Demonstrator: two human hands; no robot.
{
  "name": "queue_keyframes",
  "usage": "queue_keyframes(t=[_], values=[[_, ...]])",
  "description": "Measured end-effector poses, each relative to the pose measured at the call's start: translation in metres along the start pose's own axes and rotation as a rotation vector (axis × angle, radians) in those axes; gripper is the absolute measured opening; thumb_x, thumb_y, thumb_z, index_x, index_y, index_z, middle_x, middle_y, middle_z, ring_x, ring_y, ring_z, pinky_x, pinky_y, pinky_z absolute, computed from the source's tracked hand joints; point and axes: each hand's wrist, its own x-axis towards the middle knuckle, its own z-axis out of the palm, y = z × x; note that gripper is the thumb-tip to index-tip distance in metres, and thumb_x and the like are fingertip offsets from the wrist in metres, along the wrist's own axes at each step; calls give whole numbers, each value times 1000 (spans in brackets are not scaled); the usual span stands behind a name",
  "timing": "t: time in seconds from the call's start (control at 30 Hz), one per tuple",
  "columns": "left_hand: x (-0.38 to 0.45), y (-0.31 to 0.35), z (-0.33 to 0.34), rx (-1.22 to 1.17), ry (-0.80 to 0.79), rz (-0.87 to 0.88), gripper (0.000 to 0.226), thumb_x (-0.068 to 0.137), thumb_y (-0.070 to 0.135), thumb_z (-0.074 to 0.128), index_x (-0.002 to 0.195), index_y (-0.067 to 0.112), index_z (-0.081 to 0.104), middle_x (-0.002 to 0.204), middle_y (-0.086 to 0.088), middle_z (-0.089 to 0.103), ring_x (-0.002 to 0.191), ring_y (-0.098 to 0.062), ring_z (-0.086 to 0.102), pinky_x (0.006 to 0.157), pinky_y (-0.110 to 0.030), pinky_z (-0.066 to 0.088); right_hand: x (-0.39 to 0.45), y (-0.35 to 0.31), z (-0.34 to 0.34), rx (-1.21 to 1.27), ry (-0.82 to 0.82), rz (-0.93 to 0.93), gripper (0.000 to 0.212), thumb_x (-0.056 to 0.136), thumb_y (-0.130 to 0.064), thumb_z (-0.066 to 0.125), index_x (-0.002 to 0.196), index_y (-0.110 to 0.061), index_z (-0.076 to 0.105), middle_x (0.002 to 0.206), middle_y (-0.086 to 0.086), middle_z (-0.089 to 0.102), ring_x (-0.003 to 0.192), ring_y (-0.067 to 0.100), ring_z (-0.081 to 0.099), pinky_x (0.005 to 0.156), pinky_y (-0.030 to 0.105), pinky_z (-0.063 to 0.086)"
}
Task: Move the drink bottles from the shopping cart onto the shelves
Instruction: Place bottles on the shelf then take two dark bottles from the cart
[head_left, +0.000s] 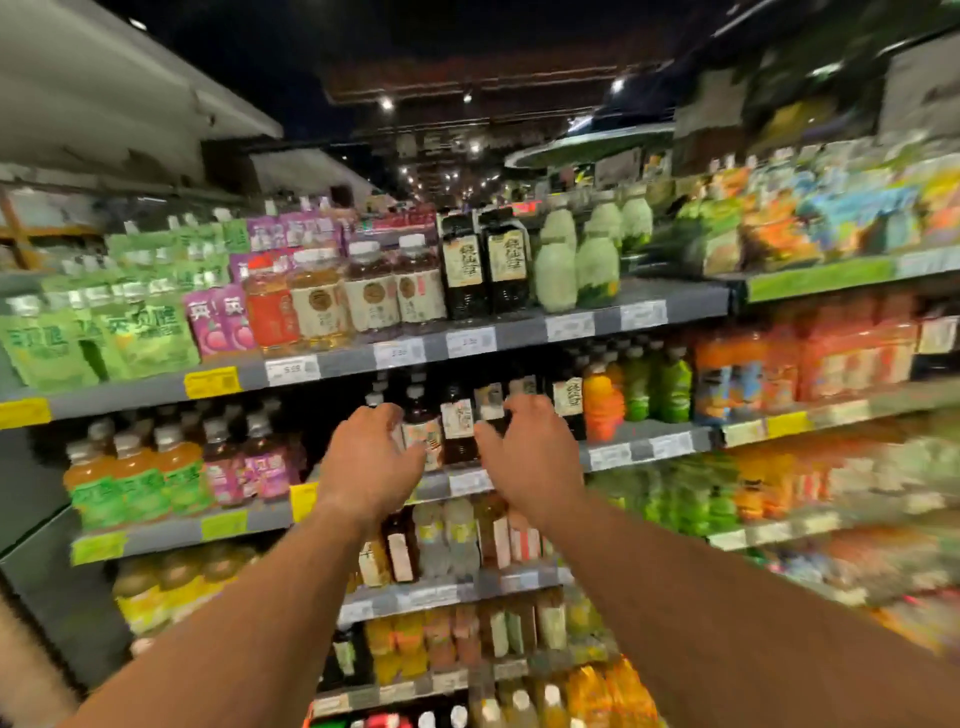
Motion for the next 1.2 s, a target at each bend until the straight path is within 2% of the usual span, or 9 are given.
queue_keyframes(t=[0.13, 0.27, 0.4, 0.53, 0.7, 0.83, 0.97, 1.07, 1.2], values=[[-17, 99, 30, -33, -61, 52, 49, 81, 44, 67, 125, 21, 61, 118, -3, 61, 111, -26, 58, 91, -37, 47, -15, 68, -83, -58, 67, 53, 39, 90, -46, 55, 115, -16, 54, 111, 9, 54, 102, 29, 56, 81, 38, 46], [-41, 178, 54, -85, -120, 90, 42, 80, 40, 65, 119, 22, 65, 114, -2, 64, 105, -26, 61, 84, -34, 49, -33, 122, -145, -87, 115, 113, 36, 90, -46, 55, 109, -15, 56, 109, 8, 57, 101, 30, 56, 79, 38, 44], [-53, 235, 75, -133, -145, 122, 29, 82, 32, 65, 106, 16, 68, 106, -6, 65, 100, -29, 62, 81, -35, 50, -35, 165, -187, -113, 108, 170, 40, 88, -43, 57, 114, -12, 56, 114, 10, 57, 106, 32, 56, 85, 40, 47], [-44, 284, 104, -117, -219, 172, 19, 83, 32, 61, 94, 17, 65, 98, -4, 63, 92, -30, 59, 78, -38, 51, -23, 206, -221, -112, 141, 209, 40, 88, -41, 57, 117, -14, 56, 115, 9, 55, 105, 31, 56, 84, 38, 45], [-20, 338, 160, -159, -251, 208, 46, 83, 37, 65, 126, 22, 61, 119, -4, 59, 110, -27, 56, 89, -36, 48, 3, 266, -253, -151, 192, 273, 41, 87, -48, 56, 114, -18, 55, 113, 5, 55, 100, 27, 57, 79, 37, 45], [6, 375, 212, -203, -236, 226, 41, 83, 38, 67, 120, 22, 63, 117, -5, 60, 107, -28, 57, 81, -32, 45, 31, 314, -273, -197, 233, 329, 47, 88, -53, 54, 118, -17, 54, 113, 4, 56, 102, 26, 58, 82, 39, 50], [27, 403, 262, -229, -288, 244, 46, 84, 39, 67, 126, 21, 61, 124, -4, 59, 112, -26, 57, 88, -34, 48, 59, 356, -279, -207, 271, 363, 46, 88, -51, 53, 120, -18, 55, 115, 4, 57, 102, 25, 58, 84, 39, 49], [39, 415, 289, -234, -314, 227, 48, 84, 39, 66, 129, 22, 60, 124, -3, 58, 111, -25, 57, 86, -32, 46, 76, 384, -274, -219, 252, 388, 50, 88, -55, 51, 122, -18, 53, 114, 3, 55, 102, 25, 57, 84, 39, 48], [57, 424, 313, -198, -306, 212, 33, 84, 41, 67, 113, 25, 63, 102, 6, 51, 105, -24, 58, 77, -28, 41, 103, 416, -266, -190, 227, 366, 44, 88, -54, 51, 115, -19, 53, 108, 2, 55, 97, 24, 57, 81, 39, 49]])
